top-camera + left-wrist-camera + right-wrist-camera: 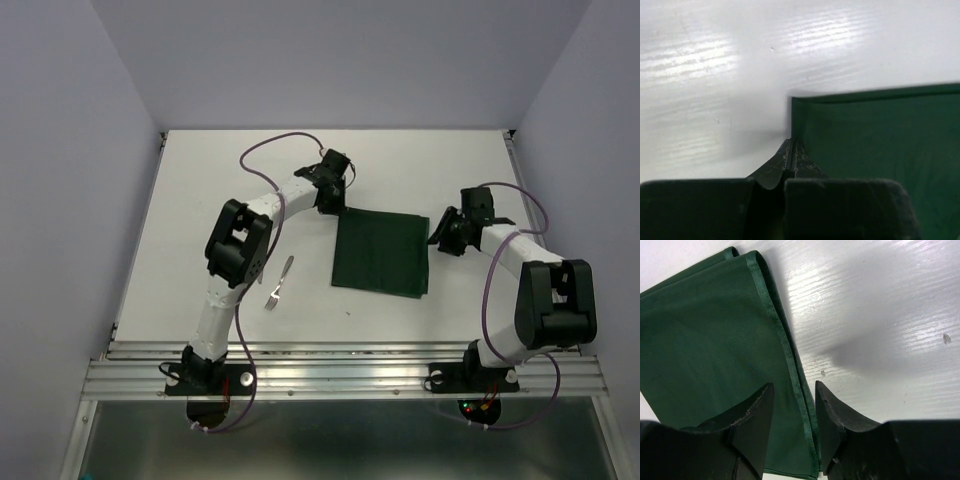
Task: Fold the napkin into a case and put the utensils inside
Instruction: Smooth out the square-folded napkin at the center of the board, then pick up the top corner of the square-folded napkin from the center of the board.
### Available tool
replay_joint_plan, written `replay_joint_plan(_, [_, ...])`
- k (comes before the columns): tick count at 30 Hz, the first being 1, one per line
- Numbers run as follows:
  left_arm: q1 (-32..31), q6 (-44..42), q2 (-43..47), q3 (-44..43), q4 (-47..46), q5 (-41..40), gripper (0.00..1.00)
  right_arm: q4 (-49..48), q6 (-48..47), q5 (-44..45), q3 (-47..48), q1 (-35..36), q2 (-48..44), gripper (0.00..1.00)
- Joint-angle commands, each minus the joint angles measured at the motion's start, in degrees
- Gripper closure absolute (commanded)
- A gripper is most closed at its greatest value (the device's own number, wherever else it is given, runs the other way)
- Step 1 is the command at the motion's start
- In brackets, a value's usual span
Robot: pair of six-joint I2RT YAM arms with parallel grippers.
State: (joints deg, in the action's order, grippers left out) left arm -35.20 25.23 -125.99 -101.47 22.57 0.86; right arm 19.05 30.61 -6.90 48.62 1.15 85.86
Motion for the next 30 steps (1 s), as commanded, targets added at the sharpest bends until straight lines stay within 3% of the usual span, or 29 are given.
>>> replay_joint_plan(1, [0.2,-0.6,-1.7,-5.9,0.9,-3.1,1.0,0.1,-0.8,-0.8,0.4,0.3,-1.0,0.56])
replay_joint_plan(13, [0.5,-0.4,-7.9,-6.2,-0.1,-1.4,1.0,1.2,-0.6,-0.8,-0.5,1.8,-1.8,0.58])
replay_joint_plan(23, [-3.1,0.0,1.4,8.2,-3.4,-1.7,1.0,6.2,5.0,-0.9,-10.7,3.6,-15.1,0.62])
replay_joint_plan(30, [-4.3,0.5,5.8,9.8,-2.0,-5.6,1.0,9.3,12.5,2.4,-16.8,7.9,-22.4,0.6])
